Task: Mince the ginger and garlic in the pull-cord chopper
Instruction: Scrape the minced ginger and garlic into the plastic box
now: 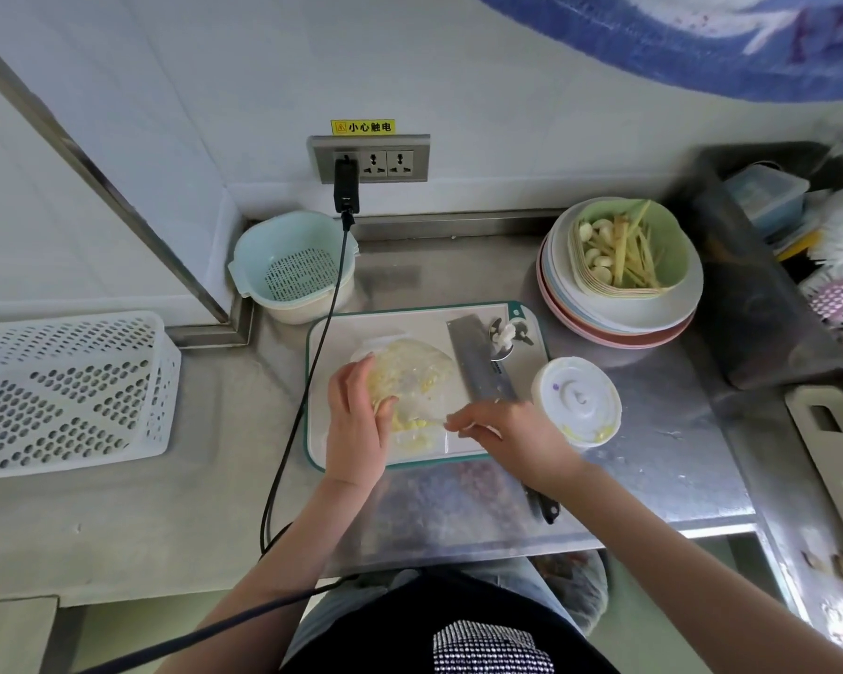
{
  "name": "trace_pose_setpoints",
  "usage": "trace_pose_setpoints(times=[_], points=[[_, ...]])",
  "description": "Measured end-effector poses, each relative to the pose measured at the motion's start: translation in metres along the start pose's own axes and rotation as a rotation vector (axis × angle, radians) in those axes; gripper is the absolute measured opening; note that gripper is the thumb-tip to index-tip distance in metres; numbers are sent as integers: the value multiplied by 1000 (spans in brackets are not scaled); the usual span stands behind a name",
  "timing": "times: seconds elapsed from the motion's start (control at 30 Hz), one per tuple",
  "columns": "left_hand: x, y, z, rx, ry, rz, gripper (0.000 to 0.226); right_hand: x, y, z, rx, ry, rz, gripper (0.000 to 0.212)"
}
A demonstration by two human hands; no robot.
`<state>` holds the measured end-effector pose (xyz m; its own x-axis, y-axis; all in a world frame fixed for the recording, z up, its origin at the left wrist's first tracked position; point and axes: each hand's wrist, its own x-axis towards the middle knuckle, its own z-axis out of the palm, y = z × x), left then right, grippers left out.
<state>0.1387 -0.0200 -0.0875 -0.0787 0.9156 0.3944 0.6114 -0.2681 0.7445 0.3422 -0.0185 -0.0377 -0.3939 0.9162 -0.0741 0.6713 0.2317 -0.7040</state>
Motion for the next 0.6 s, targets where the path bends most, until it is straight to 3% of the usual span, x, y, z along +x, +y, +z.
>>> trace_pose_setpoints(times=[0.17,0.33,0.6], points=[[-1,0,-3,28,11,-16,40,3,-8,18,-119,-136,-109,20],[-5,-4,-10,18,63,-88,39,-21,-1,32,-365,-107,-409,58],[-5,9,-5,-6,54,-56,38,-43,1,46,-422,-144,-536,74]])
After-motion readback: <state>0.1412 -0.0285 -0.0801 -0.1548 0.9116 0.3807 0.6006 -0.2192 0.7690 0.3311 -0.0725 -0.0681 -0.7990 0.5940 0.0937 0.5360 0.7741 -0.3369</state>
